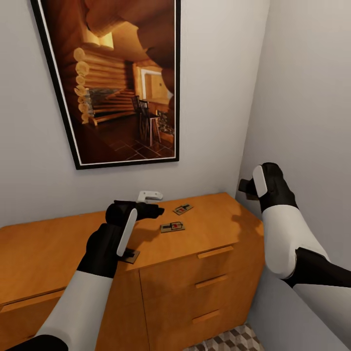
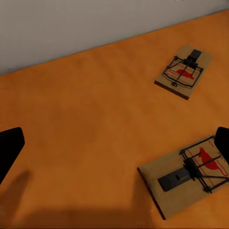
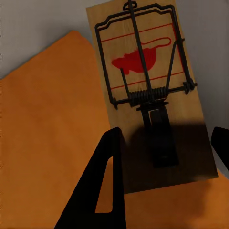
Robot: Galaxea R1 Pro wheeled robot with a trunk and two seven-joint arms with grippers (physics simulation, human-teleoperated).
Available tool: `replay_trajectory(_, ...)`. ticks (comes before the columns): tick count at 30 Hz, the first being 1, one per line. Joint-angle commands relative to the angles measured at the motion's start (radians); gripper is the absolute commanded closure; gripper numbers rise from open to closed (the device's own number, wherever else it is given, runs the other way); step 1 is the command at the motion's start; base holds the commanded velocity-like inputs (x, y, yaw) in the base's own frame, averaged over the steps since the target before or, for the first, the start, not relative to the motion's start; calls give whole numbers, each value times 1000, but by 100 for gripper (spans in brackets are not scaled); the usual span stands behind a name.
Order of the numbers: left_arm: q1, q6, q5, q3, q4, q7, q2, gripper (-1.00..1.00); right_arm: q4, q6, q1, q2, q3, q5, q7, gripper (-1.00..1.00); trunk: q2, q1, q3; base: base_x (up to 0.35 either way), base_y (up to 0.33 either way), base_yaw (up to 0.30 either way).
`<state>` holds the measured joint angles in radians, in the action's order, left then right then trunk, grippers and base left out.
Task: Take the four mousetraps from the cabinet in the bathroom and place them on the bathroom floor. Make sure all four end up on the same floor surface, and ensure that at least two of them are either under or directly next to the same bathroom sink.
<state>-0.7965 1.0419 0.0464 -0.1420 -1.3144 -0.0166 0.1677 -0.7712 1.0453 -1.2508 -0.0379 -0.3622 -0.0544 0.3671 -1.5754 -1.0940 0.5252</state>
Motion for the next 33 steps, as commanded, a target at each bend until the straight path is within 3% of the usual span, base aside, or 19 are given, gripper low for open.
replay_trajectory(1, -1, 4, 3, 0, -3, -2, -1, -100, -1, 2, -1, -1, -3, -5, 7, 100, -1, 0, 1, 0, 0, 0)
replay_trajectory(3, -1, 4, 1, 1, -9, -2, -6, -100, -1, 2, -1, -3, -3, -4, 7, 100, -1, 0, 1, 0, 0, 0)
replay_trajectory(7, -1, 4, 1, 4, -20, -1, -23, -100, -1, 2, 0, -36, -1, -5, 7, 100, -1, 0, 1, 0, 0, 0)
replay_trajectory(10, -1, 4, 4, 14, -22, -1, -32, -100, -9, 2, 9, -97, 1, 1, 11, 100, -1, 0, 1, 0, 0, 0)
replay_trajectory(14, -1, 4, 7, 21, -13, -2, -37, -100, -14, 2, 25, -134, 6, 6, 13, 100, -1, 0, 1, 0, 0, 0)
replay_trajectory(17, -1, 4, 8, 22, 7, -2, -39, -100, -15, 2, 36, -137, 27, 7, 13, 100, -1, 0, 1, 0, 0, 0)
replay_trajectory(21, -2, 4, 8, 22, 63, -3, -46, -100, -56, 2, 65, -137, 94, 7, 13, 100, -1, 0, 1, 0, 0, 0)
replay_trajectory(25, -20, 0, 8, 22, 139, -2, -50, -100, -227, 2, 98, -137, 201, -1, 10, 100, -1, 0, 1, 0, 0, 0)
replay_trajectory(28, -67, -1, 10, 22, 193, -1, -47, -100, -318, 2, 126, -137, 248, -4, 7, 100, -1, 0, 1, 0, 0, 0)
replay_trajectory(33, -157, -2, 13, 21, 296, 8, -34, -100, -366, 2, 159, -136, 272, -6, 3, 100, -1, 0, 1, 0, 0, 0)
